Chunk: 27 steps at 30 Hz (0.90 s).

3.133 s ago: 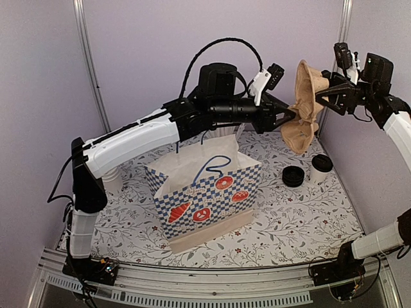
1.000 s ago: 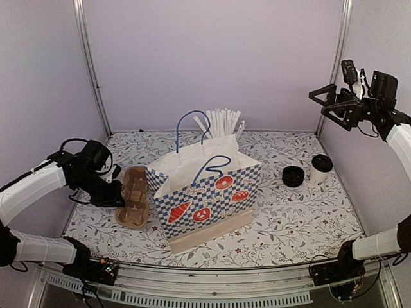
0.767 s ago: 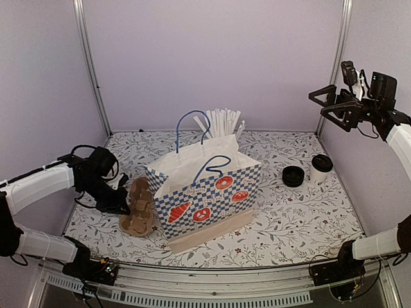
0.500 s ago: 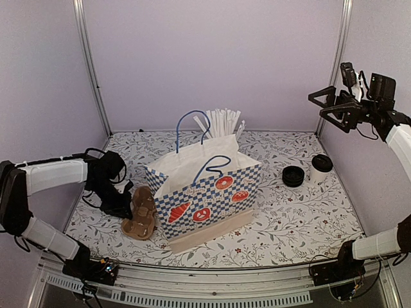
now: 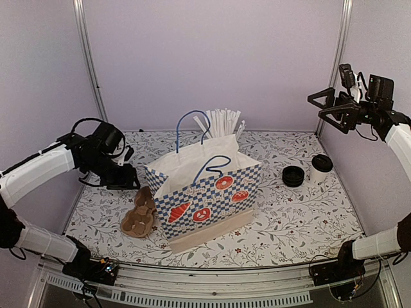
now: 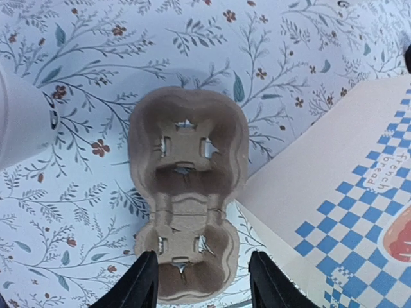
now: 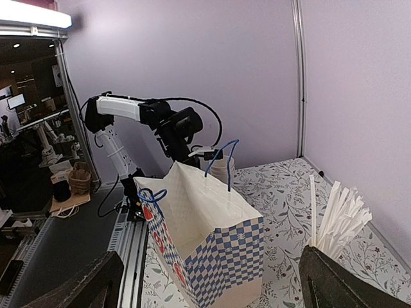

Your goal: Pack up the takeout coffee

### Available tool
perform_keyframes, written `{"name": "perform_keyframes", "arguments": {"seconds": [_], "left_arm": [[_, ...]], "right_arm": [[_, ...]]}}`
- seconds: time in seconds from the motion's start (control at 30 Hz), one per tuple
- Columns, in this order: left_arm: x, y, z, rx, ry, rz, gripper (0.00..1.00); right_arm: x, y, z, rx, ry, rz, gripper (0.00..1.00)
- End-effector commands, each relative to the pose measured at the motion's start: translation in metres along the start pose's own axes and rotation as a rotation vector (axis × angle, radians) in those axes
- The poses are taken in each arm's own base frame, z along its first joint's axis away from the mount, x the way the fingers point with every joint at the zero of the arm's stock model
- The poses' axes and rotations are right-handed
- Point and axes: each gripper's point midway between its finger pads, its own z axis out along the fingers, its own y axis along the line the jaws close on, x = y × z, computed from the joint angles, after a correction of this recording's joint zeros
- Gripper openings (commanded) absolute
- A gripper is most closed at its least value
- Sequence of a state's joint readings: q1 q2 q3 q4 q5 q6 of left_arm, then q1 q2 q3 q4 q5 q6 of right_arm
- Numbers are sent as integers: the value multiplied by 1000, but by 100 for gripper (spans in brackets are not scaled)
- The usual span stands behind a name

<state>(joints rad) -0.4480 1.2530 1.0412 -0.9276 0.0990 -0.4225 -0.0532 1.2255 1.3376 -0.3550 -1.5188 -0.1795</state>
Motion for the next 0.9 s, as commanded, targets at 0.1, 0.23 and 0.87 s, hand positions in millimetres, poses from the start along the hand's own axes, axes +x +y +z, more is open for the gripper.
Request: {"name": "perform_keyframes", "arguments": {"seconds": [0.1,0.23,0.87], "left_arm": [[28,-15,33,-33,102,21,53],[33,-9,47,-96,129,46,58],[55,0,87,-141,230,97,52]], "right_arm": [[4,-7,-1,17,4,12,99],[5,-6,0,17,4,12,99],[9,-3,-1,30,9,7,99]]}}
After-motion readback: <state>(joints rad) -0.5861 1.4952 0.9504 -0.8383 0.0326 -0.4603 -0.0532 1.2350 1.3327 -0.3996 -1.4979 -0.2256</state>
